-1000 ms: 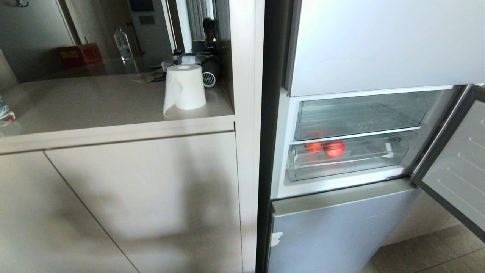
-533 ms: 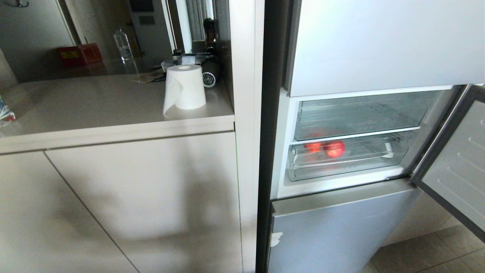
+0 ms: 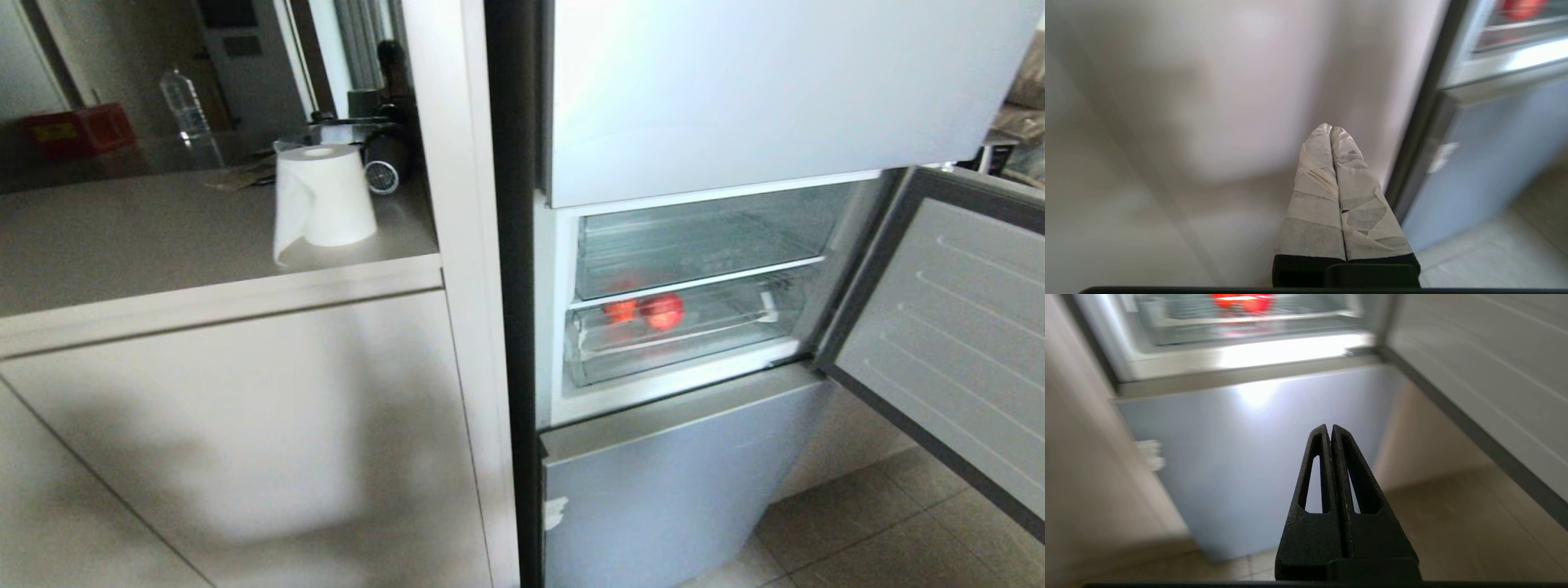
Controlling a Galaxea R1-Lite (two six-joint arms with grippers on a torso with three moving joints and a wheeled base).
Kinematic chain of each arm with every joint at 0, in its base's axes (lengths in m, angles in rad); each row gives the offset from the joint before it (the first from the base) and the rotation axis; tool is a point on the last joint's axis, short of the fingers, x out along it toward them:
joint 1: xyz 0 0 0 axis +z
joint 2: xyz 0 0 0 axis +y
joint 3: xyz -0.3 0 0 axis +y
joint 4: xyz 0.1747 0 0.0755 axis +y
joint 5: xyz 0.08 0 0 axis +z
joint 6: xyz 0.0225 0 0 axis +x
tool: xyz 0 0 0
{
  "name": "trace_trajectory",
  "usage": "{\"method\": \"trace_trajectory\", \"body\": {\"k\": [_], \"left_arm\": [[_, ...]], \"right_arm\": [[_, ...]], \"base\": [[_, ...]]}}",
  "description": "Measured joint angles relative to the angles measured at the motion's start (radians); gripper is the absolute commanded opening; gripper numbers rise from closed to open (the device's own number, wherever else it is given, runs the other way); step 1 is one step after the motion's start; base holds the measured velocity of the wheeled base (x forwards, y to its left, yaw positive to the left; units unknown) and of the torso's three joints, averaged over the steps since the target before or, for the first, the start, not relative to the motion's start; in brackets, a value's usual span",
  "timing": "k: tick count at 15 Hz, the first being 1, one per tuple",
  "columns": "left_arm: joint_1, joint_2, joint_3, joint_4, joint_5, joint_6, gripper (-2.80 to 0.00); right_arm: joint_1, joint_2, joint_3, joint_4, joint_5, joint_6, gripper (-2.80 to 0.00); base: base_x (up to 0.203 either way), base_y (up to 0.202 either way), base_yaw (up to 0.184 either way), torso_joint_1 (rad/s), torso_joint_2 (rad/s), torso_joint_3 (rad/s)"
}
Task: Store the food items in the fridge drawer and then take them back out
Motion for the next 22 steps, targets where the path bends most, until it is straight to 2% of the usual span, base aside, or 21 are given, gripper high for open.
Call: {"method": "trace_trajectory", "body": {"k": [12, 15, 18, 20, 22], "left_arm": [[0.0, 0.0, 0.0, 0.0, 0.0, 0.0, -2.8], [0.0, 0.0, 0.0, 0.0, 0.0, 0.0, -2.8], [0.0, 0.0, 0.0, 0.0, 0.0, 0.0, -2.8], [0.0, 0.0, 0.0, 0.0, 0.0, 0.0, -2.8], [0.0, 0.0, 0.0, 0.0, 0.0, 0.0, -2.8]], "right_arm": [[0.0, 0.0, 0.0, 0.001, -0.001, 0.018, -2.8], [-0.001, 0.001, -0.009, -0.032, -0.003, 0.03, -2.8], [-0.004, 0.055, -0.16, -0.17, -0.05, 0.161, -2.8], [-0.025, 0.135, -0.319, -0.17, -0.12, 0.345, -2.8], [-0.115, 0.261, -0.413, -0.175, -0.146, 0.526, -2.8]], "base": [[0.0, 0.008, -0.173, 0.004, 0.0, 0.004], [0.001, 0.001, -0.081, 0.002, 0.0, 0.0], [0.0, 0.0, 0.0, 0.0, 0.0, 0.0], [0.0, 0.0, 0.0, 0.0, 0.0, 0.0], [0.0, 0.0, 0.0, 0.0, 0.0, 0.0]]}}
